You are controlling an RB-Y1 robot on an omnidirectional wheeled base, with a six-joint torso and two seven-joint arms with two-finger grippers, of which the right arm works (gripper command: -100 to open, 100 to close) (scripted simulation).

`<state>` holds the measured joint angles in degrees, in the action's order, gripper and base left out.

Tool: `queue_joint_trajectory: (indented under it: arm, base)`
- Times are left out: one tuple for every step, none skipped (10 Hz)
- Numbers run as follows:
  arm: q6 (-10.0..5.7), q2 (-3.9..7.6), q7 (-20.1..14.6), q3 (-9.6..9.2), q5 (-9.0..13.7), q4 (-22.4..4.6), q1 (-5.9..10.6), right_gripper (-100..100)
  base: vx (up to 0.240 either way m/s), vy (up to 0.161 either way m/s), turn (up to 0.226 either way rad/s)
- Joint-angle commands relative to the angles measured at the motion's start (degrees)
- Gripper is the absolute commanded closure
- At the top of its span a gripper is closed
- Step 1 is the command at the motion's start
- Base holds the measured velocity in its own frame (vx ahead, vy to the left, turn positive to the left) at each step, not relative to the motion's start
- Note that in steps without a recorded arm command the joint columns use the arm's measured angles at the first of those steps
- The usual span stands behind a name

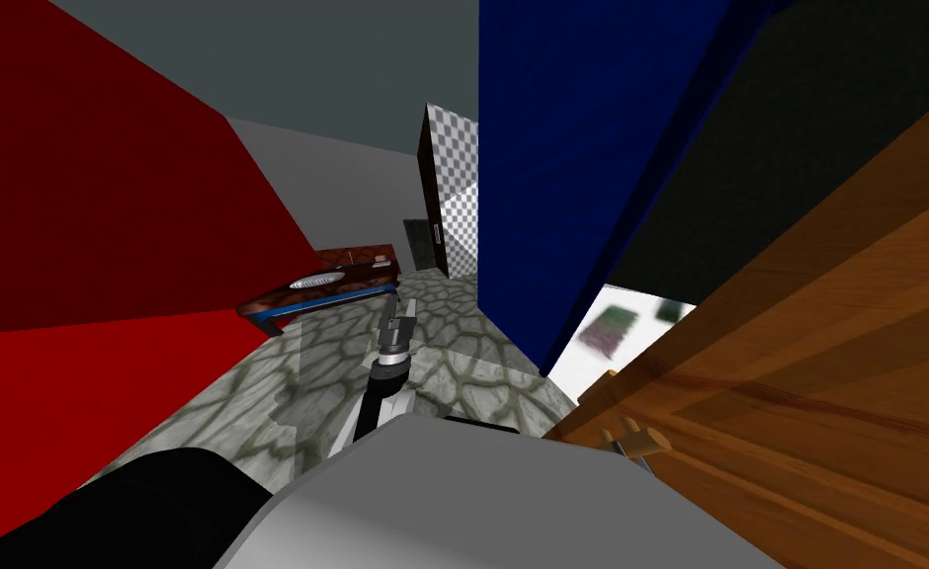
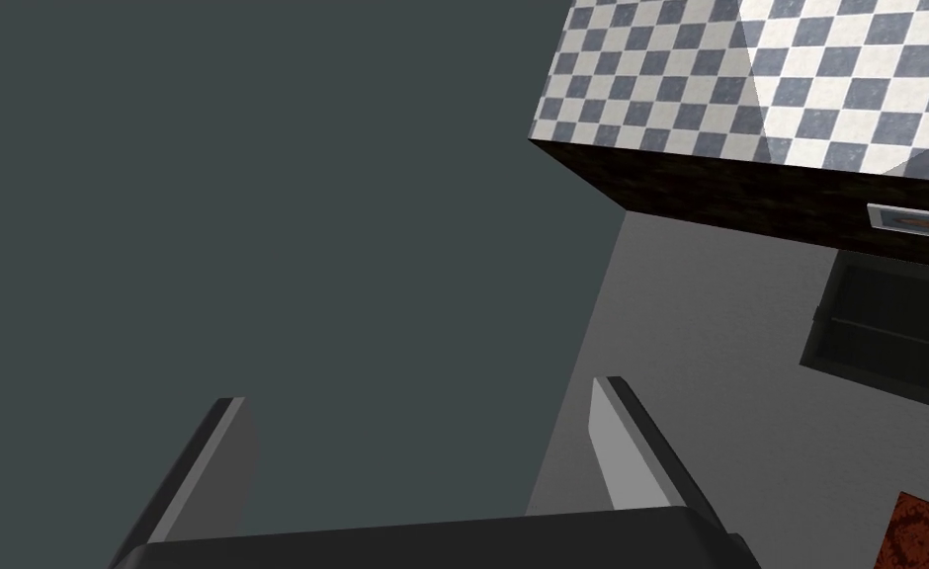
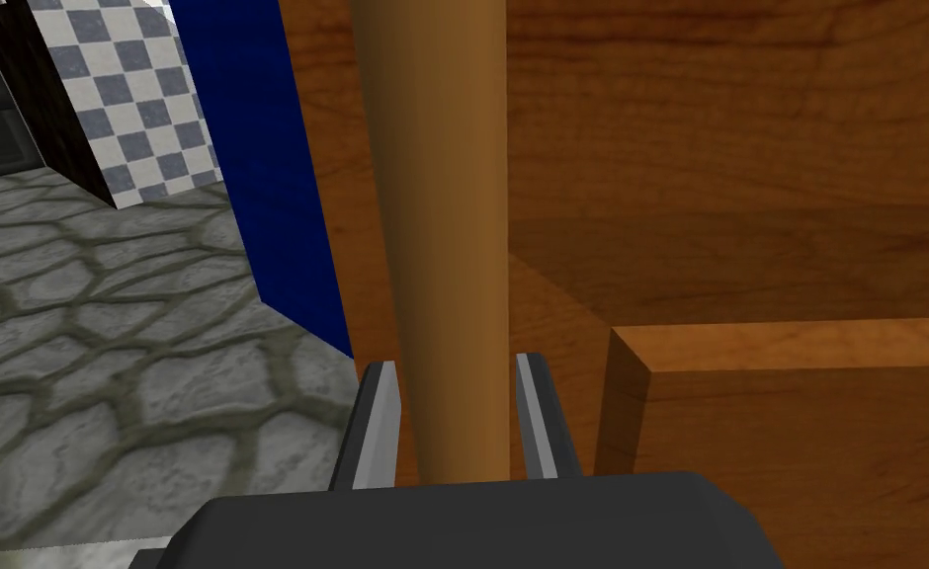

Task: Pull the door open

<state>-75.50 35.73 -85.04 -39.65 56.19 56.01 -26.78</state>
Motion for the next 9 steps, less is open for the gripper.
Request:
queue_joint_trajectory:
  arm:
    - [-1.06,0.36,-0.33,-1.32,-1.17,-0.28,-0.23,100]
    - [-1.28,0.45,-0.38,-1.69,-1.5,-0.26,-0.24,100]
    - [-0.8,0.42,-0.13,-1.37,-1.21,0.16,-0.16,100]
    - [-1.09,0.57,-0.66,-2.01,-1.83,-0.35,0.08,100]
    - [-1.25,0.7,-0.93,-2.24,-2.09,-0.61,0.23,100]
    - [-1.44,0.86,-1.24,-2.5,-2.39,-0.9,0.4,100]
    - [-1.64,1.03,-1.57,-2.77,-2.71,-1.21,0.58,100]
    - [-1.94,1.29,-2.07,-3.2,-3.21,-1.69,0.86,100]
    - [-2.14,1.45,-2.4,-3.47,-3.52,-2.0,1.04,100]
  base:
    - [-0.183,-0.028,0.048]
    - [-0.214,-0.035,0.038]
    - [-0.101,-0.01,0.019]
    - [-0.157,-0.005,0.1]
    - [-0.242,-0.015,0.114]
    - [-0.228,-0.031,0.091]
    - [-0.218,-0.025,0.1]
    - [-0.232,-0.02,0.118]
    - [-0.218,-0.007,0.098]
